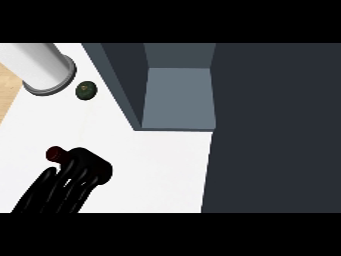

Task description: Pick up the wine, place it into the cabinet and close the cabinet

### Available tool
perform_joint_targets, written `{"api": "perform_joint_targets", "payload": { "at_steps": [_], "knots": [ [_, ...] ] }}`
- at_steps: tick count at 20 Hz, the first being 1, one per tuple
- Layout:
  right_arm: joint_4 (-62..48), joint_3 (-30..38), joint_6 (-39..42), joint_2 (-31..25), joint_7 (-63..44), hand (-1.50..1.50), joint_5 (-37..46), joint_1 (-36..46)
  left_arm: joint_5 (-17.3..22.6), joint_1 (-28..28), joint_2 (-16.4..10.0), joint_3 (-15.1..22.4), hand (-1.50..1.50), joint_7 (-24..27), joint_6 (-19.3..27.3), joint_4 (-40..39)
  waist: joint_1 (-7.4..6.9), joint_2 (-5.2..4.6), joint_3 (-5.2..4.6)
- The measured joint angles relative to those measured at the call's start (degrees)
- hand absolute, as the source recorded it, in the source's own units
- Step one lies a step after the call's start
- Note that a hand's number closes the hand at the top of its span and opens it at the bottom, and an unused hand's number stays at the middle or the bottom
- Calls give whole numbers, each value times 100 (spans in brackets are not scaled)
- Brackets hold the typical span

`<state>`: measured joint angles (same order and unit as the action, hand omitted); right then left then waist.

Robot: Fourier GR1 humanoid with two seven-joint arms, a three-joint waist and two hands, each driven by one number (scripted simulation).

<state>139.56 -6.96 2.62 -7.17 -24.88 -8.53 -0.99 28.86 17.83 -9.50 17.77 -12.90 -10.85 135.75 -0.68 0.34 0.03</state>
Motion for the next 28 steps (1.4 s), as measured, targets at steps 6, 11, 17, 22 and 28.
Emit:
{"api": "perform_joint_targets", "payload": {
  "at_steps": [6,11,17,22,28],
  "knots": [
    [60,37,-70,-8,-212,-150,44,126,-50,-42,-42,-140,-150,-116,319,20,7,2,0],
    [73,-93,-96,49,-283,-150,94,163,-67,-115,-45,-314,-150,-275,557,-4,27,-9,-2],
    [86,-44,-144,64,-462,-150,114,348,-47,-244,-164,-964,-150,-290,565,-57,35,-16,-4],
    [103,-2,-131,71,-550,-150,123,397,1,-285,-139,-1540,-150,-104,450,-162,48,-20,-5],
    [122,-44,-76,135,-518,-150,163,370,422,-300,-187,-2326,-150,121,123,-516,56,-24,-5]
  ]
}}
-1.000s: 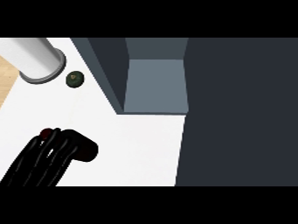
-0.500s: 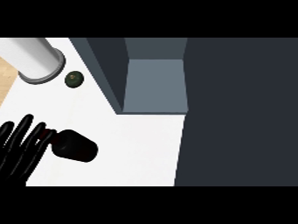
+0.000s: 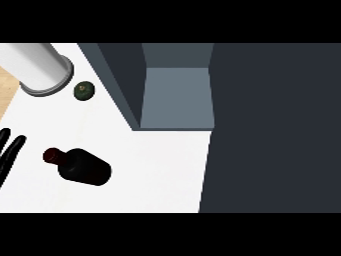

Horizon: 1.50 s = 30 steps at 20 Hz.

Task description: Pick up the wine, place it into the cabinet and close the cabinet

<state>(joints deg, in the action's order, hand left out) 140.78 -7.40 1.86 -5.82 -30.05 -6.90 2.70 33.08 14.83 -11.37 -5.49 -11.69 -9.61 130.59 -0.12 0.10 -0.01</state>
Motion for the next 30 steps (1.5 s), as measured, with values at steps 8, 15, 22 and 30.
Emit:
{"api": "perform_joint_targets", "payload": {
  "at_steps": [8,15,22,30],
  "knots": [
    [39,-35,-64,23,-277,-150,54,218,-104,-203,-45,-526,-150,509,-658,-1210,19,-4,-2],
    [25,8,-18,73,-240,-150,109,267,-471,-489,-76,-686,-150,965,-1132,-2411,29,-8,-1],
    [62,46,67,89,-243,-150,110,169,-1058,-902,-55,-677,-150,1653,-1533,-3863,41,-10,-1],
    [60,-73,68,189,-227,-150,212,176,-1807,-1308,13,-667,-150,2862,-1849,-5544,40,-11,-2]
  ]
}}
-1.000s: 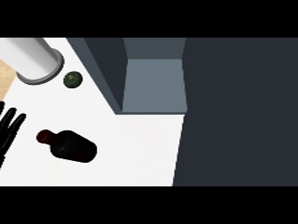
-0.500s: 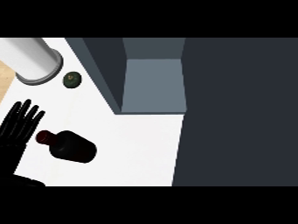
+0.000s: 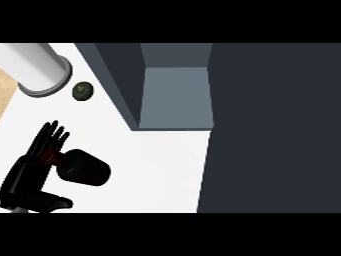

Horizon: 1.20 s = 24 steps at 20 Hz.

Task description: Pick up the wine, place it into the cabinet and close the cabinet

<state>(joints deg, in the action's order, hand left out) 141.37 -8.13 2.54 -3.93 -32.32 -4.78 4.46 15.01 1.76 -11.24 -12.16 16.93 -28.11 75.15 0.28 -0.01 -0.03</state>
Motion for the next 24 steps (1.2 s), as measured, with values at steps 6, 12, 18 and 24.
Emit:
{"api": "perform_joint_targets", "payload": {
  "at_steps": [6,12,18,24],
  "knots": [
    [22,155,22,-38,-164,-150,-6,158,-485,-320,-56,30,-150,921,-218,-1264,5,-2,-1],
    [-30,144,66,63,-79,-150,-18,174,-907,-593,-153,67,-150,1782,-253,-2504,4,-4,-1],
    [20,107,34,70,-227,-150,-18,244,-1018,-1111,-194,51,-150,2132,-208,-3668,31,-7,-5],
    [45,111,15,40,-410,-150,-16,395,-997,-1394,-89,99,-150,2331,-262,-4321,49,-7,-8]
  ]
}}
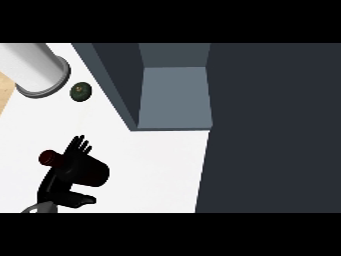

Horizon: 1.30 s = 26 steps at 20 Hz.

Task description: Pick up the wine, place it into the cabinet and close the cabinet

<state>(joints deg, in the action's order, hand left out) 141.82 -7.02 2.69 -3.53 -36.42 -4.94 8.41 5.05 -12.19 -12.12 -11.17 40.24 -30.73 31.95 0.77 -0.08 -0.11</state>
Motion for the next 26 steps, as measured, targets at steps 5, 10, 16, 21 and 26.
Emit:
{"api": "perform_joint_targets", "payload": {
  "at_steps": [5,10,16,21,26],
  "knots": [
    [-19,23,25,10,14,-150,11,5,-21,-198,21,56,-150,197,-18,-360,2,-4,0],
    [-21,-1,103,46,152,-150,9,-170,-21,-347,16,109,-150,330,-28,-545,9,-4,0],
    [-18,-34,124,74,148,-150,14,-231,3,-487,186,163,-150,473,194,-524,-11,3,5],
    [-11,-109,129,114,159,-150,29,-293,102,-584,315,104,150,653,293,-727,-3,-2,3],
    [-7,-170,148,138,231,-150,56,-396,303,-737,364,38,150,396,146,-871,-12,-3,2]
  ]
}}
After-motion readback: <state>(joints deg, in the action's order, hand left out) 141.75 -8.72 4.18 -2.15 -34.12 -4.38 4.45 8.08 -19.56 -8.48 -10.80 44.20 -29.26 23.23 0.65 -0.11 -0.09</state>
